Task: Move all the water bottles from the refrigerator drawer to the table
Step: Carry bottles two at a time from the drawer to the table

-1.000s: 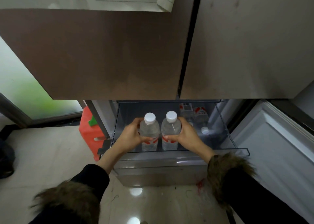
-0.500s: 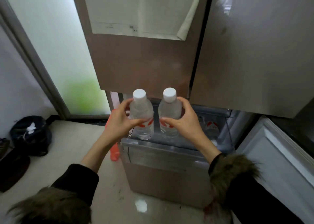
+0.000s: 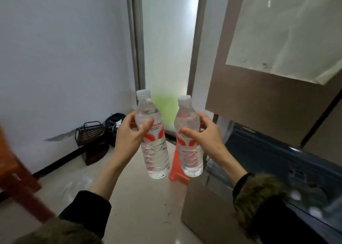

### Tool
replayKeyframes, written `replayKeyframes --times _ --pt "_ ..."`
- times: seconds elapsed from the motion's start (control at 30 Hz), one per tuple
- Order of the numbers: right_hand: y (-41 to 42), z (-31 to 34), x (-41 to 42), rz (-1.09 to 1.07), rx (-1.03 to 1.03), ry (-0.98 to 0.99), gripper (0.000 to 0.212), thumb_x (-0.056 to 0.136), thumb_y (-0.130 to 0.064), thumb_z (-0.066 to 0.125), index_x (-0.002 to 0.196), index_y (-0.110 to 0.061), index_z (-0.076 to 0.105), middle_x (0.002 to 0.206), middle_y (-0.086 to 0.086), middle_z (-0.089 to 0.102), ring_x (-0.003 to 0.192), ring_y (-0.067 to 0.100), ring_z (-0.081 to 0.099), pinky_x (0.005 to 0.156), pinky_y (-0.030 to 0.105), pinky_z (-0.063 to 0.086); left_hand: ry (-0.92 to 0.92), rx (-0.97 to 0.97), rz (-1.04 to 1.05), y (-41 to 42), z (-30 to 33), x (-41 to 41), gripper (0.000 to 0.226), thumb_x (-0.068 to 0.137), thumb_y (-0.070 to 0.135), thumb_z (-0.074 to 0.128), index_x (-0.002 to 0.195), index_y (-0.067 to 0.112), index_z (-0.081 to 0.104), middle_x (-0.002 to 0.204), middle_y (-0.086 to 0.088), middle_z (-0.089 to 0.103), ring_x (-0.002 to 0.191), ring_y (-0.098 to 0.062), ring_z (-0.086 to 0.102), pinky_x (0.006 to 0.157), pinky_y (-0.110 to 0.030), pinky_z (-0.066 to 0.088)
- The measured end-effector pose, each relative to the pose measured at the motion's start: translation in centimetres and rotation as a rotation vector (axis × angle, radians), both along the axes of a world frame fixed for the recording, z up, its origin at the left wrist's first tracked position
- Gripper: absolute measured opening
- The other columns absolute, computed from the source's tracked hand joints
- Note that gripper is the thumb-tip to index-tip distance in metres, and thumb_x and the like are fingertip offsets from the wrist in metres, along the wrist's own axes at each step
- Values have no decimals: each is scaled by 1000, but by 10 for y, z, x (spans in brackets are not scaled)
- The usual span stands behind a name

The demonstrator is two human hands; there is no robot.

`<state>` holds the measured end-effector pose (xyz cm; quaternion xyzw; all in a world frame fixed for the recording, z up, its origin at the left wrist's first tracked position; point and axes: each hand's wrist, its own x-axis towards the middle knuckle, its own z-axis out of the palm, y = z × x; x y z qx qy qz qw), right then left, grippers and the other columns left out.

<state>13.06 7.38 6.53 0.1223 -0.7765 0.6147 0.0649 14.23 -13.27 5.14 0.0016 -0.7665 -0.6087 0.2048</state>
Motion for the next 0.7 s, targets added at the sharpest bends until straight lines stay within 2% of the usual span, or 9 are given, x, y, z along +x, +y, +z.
replayKeyframes --times 0.1,0.2,0.27,0.33,0.47,0.57,0.7 --pt "-69 -11 -7 116 45 -51 56 72 -25 77 122 -25 51 104 -16 60 95 1 58 81 23 50 -41 21 93 -71 -15 14 55 71 48 67 113 15 57 105 -4 67 92 -20 67 77 -37 56" --pt "-147 -25 -14 191 76 -67 49 71 -20 78 113 -26 55 104 -10 64 98 9 61 87 29 51 -82 16 187 -147 -31 30 54 70 50 67 113 20 56 103 -1 67 89 -19 67 76 -39 57" --pt "-202 -34 -18 229 89 -72 45 70 -18 78 107 -29 57 102 -9 66 97 11 63 85 25 51 -98 12 262 -199 -40 40 42 75 41 68 111 22 56 98 5 65 86 -14 66 74 -34 56" --pt "-256 -42 -20 291 92 -67 41 71 -19 78 103 -34 57 101 -11 66 94 6 63 77 14 50 -107 -18 325 -247 -45 51 41 76 35 68 113 21 56 97 9 63 87 -8 62 70 -22 52" --pt "-356 -53 -24 427 118 -77 44 72 -19 77 109 -31 55 100 -15 64 91 1 62 68 9 48 -141 -53 449 -335 -56 71 40 76 30 71 112 19 57 103 4 63 88 -3 59 66 -11 44" --pt "-425 -58 -32 511 141 -78 47 72 -22 76 113 -29 54 103 -11 64 95 5 62 75 16 49 -163 -55 518 -389 -58 81 46 76 31 71 117 19 55 105 6 61 90 -1 58 67 -12 44" --pt "-505 -69 -42 618 180 -69 55 71 -25 78 120 -24 52 110 -7 63 100 6 59 85 24 50 -201 -43 589 -453 -65 89 42 75 32 71 113 27 51 101 16 57 91 2 56 71 -11 44"
